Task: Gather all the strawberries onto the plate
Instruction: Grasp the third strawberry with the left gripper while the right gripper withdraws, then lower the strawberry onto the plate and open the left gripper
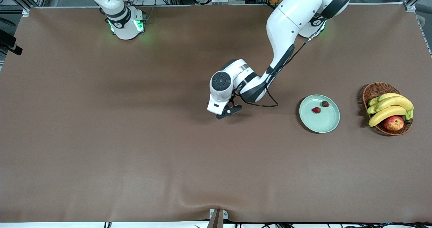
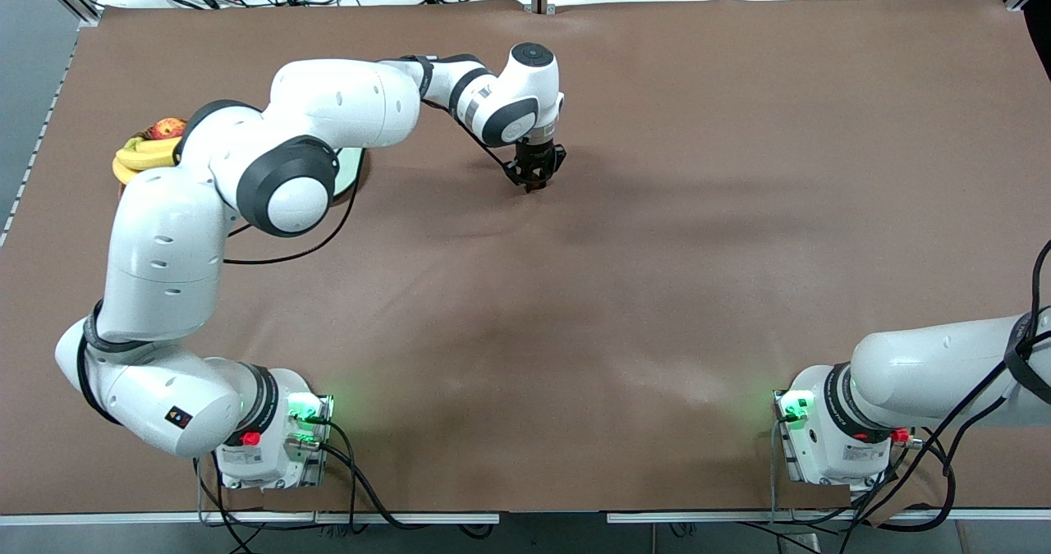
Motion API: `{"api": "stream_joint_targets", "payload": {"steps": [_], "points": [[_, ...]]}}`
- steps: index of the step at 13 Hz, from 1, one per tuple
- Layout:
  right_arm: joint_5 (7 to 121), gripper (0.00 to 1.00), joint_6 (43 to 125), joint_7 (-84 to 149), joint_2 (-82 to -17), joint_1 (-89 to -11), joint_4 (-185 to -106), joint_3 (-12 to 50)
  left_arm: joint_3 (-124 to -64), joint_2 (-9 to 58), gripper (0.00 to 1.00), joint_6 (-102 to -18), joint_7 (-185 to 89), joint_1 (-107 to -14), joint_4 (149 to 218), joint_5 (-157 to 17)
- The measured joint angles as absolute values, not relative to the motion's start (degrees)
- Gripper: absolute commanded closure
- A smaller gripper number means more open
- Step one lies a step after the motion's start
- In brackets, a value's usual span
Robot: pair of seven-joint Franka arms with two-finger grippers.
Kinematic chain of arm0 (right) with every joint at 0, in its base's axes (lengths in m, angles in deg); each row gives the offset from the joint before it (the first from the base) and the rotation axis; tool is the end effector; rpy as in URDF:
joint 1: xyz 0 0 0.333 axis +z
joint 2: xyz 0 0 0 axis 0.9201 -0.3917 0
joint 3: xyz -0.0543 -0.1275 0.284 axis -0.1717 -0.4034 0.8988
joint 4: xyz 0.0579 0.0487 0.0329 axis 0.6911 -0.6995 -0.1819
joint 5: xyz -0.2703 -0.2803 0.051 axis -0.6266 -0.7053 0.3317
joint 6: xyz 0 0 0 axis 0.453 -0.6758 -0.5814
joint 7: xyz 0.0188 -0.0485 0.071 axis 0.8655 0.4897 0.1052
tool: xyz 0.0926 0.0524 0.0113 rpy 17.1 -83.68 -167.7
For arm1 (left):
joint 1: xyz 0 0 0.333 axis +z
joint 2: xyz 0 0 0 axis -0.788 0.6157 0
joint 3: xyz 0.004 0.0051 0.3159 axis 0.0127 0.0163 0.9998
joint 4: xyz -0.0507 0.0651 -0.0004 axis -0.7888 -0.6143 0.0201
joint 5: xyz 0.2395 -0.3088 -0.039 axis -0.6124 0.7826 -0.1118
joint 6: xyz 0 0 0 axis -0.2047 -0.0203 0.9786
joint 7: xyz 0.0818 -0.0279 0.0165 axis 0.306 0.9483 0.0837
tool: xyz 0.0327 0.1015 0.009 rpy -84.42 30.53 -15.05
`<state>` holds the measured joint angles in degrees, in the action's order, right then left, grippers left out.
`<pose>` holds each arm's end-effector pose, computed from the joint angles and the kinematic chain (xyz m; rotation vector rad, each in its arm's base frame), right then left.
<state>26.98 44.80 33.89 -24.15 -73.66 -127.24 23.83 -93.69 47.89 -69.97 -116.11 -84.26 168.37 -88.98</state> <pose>0.5120 -0.0665 0.6944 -3.1332 0.0995 0.0746 0.4859 -0.5148 0.1768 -3.0525 -0.6331 0.1903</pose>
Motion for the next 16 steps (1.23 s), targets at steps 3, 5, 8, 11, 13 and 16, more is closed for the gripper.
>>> {"api": "stream_joint_targets", "payload": {"steps": [3,5,8,11,13,16], "points": [[26.98,0.00,44.46,33.89,-24.15,-73.66,-127.30,23.86,-93.43,47.63,1.00,-69.97,-116.11,-83.68,167.74,-88.99],[26.98,0.00,44.80,33.89,-24.21,-73.65,-128.07,23.87,-93.24,46.06,1.00,-69.84,-116.10,-82.01,167.02,-89.06],[26.83,0.00,51.33,33.89,-24.63,-73.65,-132.63,23.88,-92.98,40.86,1.00,-65.74,-114.17,-77.53,166.53,-89.19],[26.69,0.00,56.42,34.08,-25.11,-73.65,-135.30,23.88,-92.76,37.25,1.00,-55.83,-107.90,-70.53,166.96,-89.66],[26.69,0.00,57.98,34.42,-25.15,-73.56,-136.41,23.90,-92.77,36.19,1.00,-51.75,-103.45,-64.84,169.12,-92.97],[26.69,0.00,58.34,34.78,-25.14,-72.58,-136.90,24.12,-92.82,34.59,1.00,-51.09,-96.23,-57.97,175.26,-97.83]]}}
